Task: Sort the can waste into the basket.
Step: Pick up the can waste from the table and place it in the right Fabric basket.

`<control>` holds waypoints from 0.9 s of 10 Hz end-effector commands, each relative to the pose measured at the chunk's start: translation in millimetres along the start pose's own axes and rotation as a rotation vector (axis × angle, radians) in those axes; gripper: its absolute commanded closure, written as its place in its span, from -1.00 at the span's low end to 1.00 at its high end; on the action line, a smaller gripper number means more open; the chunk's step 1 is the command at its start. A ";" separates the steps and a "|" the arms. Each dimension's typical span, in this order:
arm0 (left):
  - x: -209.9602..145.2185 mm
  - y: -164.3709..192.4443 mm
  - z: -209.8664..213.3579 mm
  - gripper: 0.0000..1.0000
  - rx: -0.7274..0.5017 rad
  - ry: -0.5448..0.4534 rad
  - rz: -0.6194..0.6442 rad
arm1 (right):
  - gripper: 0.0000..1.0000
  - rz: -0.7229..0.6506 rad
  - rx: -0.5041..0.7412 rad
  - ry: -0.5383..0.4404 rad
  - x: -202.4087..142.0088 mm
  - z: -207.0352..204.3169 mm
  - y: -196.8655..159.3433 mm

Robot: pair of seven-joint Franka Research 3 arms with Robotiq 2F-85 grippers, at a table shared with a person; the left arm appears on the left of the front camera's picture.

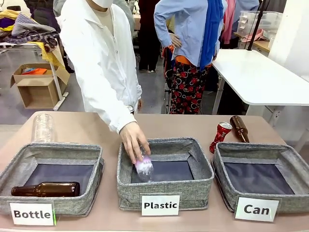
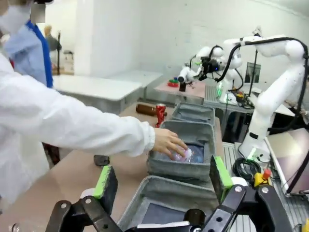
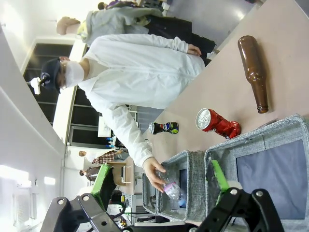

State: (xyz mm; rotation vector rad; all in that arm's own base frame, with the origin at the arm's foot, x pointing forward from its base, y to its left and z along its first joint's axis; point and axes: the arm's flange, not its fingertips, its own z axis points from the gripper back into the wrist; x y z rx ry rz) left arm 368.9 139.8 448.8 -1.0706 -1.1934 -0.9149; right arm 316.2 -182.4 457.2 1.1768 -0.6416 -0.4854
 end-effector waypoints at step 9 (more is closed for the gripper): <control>-13.0 32.3 -62.7 -1.00 0.094 0.118 0.038 | -1.00 0.019 0.027 -0.016 1.8 -2.4 -0.8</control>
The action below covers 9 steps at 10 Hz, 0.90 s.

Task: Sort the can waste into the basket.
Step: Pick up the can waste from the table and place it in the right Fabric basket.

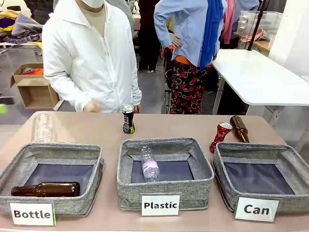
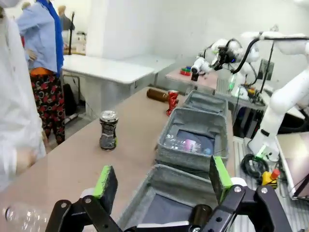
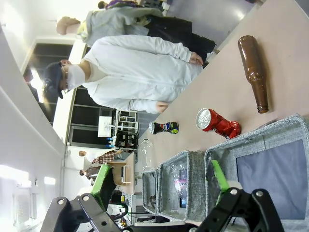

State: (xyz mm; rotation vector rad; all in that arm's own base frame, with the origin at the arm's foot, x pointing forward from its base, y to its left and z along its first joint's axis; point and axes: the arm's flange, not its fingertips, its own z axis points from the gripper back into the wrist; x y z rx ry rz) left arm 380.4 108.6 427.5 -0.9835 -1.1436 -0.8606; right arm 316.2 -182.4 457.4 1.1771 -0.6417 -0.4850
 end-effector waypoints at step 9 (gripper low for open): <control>-16.2 110.3 -258.8 -1.00 0.056 0.428 -0.143 | -1.00 0.019 0.026 -0.016 1.8 -2.5 -0.9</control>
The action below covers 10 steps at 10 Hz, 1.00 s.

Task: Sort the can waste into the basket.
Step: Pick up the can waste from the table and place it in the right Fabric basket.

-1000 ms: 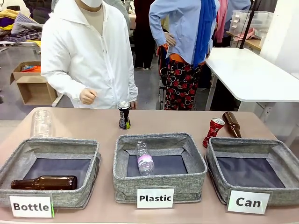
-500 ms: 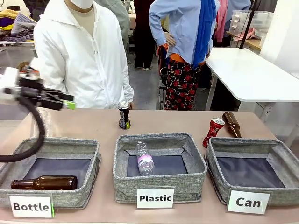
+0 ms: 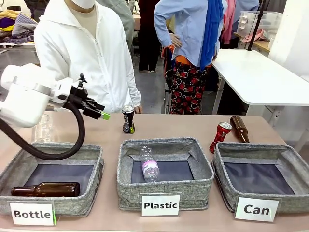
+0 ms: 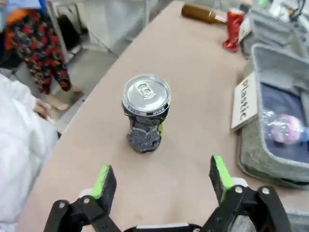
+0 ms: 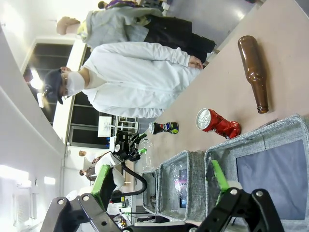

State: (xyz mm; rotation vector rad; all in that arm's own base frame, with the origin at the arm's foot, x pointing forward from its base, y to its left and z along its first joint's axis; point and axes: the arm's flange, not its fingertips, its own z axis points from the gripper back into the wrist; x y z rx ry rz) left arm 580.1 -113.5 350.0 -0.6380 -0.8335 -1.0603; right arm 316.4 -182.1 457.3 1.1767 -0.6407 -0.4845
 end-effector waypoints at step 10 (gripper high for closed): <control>-18.7 59.9 -74.0 -1.00 -0.057 -0.102 -0.195 | -1.00 0.019 0.027 -0.017 1.8 -2.1 -0.9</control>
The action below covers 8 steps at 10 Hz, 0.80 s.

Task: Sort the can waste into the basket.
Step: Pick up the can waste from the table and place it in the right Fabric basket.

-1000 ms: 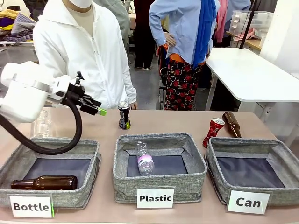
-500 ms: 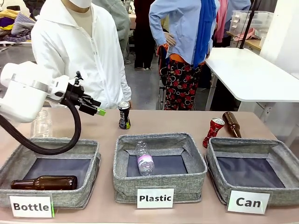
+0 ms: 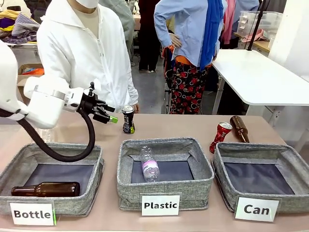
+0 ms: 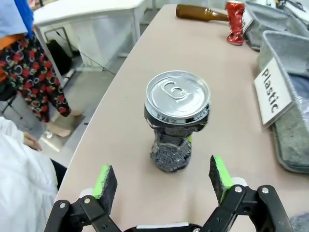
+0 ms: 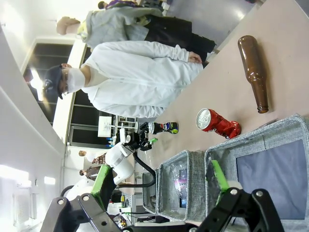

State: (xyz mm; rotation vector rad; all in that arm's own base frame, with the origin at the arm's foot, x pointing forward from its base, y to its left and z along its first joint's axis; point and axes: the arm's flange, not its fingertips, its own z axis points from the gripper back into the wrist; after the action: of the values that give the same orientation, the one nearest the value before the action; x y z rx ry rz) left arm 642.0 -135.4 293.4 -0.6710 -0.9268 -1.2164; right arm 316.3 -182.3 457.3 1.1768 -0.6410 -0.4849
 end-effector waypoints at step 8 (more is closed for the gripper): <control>4.6 15.2 -61.1 -1.00 -0.098 -0.162 -0.040 | -1.00 0.019 0.027 -0.017 1.7 -2.3 -0.8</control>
State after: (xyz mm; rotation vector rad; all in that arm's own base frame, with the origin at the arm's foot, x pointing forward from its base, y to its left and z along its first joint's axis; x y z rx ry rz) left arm 663.2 -182.2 271.5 -0.8203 -0.9632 -1.2690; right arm 316.3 -182.3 457.3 1.1769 -0.6409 -0.4848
